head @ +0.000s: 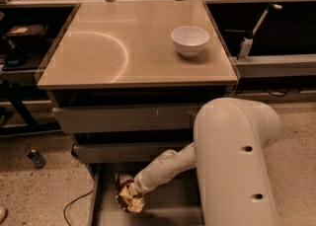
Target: Place brown chip bag into bottom drawer
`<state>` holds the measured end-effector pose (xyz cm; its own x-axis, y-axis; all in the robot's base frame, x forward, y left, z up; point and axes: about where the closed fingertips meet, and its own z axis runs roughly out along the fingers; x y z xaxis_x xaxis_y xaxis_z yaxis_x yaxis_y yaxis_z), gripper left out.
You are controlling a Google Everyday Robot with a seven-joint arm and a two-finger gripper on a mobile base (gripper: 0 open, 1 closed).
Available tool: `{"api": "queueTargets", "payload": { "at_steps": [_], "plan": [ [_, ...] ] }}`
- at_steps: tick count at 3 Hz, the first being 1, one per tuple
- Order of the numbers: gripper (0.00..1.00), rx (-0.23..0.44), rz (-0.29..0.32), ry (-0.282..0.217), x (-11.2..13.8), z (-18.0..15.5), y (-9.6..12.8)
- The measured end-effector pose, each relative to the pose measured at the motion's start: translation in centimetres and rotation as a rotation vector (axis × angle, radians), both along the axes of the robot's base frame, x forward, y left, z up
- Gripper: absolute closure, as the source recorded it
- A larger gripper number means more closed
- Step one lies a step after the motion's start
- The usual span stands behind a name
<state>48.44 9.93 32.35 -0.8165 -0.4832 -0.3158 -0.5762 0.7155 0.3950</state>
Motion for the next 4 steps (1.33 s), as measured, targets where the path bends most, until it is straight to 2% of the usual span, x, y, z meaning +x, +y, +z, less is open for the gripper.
{"api": "queueTargets", "payload": {
  "at_steps": [3,4],
  "plan": [
    [1.00,-0.009,-0.053,0.002,3.8,-5.3,-3.5],
    [0.82,-0.008,-0.055,0.000,4.0,-5.4,-3.5]
  ]
}}
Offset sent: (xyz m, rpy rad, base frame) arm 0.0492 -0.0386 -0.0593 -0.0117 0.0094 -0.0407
